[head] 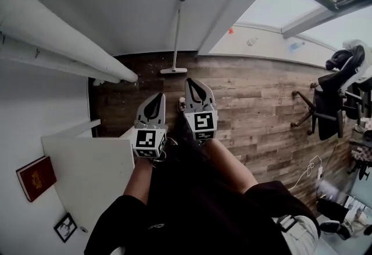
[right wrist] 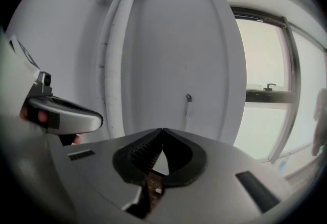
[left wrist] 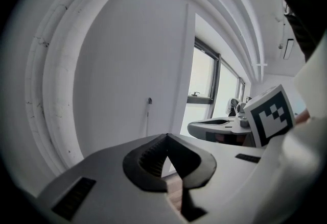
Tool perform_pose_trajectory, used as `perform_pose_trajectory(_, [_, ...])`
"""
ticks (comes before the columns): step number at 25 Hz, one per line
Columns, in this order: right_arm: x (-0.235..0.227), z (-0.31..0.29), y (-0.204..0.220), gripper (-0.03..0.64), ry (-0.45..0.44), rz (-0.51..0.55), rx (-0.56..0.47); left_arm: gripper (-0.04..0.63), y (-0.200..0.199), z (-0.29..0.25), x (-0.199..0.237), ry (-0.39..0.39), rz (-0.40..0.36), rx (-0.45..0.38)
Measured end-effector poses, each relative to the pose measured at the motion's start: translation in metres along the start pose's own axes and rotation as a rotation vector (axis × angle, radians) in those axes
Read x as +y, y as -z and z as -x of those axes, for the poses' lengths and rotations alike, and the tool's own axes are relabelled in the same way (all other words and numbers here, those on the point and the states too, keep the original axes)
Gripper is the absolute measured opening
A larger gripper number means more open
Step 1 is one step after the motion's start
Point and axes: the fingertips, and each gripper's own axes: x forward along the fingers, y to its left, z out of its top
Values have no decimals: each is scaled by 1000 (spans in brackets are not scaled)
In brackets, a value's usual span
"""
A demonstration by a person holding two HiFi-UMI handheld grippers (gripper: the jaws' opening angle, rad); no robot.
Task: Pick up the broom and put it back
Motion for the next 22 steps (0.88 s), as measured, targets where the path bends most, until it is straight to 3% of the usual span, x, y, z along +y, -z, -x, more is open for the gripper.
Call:
perform_pose_trajectory(5, [-32, -66, 20, 23, 31, -5, 27, 0, 14, -63, 14, 14, 41, 50])
perform_pose_trajectory(12, [-59, -155, 62, 27, 6, -18, 55, 0, 47, -111, 44, -45, 77, 120])
perform_pose_trajectory(13, [-61, -168, 70, 37, 3, -17, 64, 0, 52, -118, 50, -52, 83, 125])
perform_pose_trajectory(16, [-68, -204, 94, 163, -5, -58, 91, 0, 64, -134, 61, -73, 97, 148])
perform_pose_trajectory(22, [-89, -276, 131, 172, 45, -48, 146, 0, 66, -152, 72, -68, 102, 138])
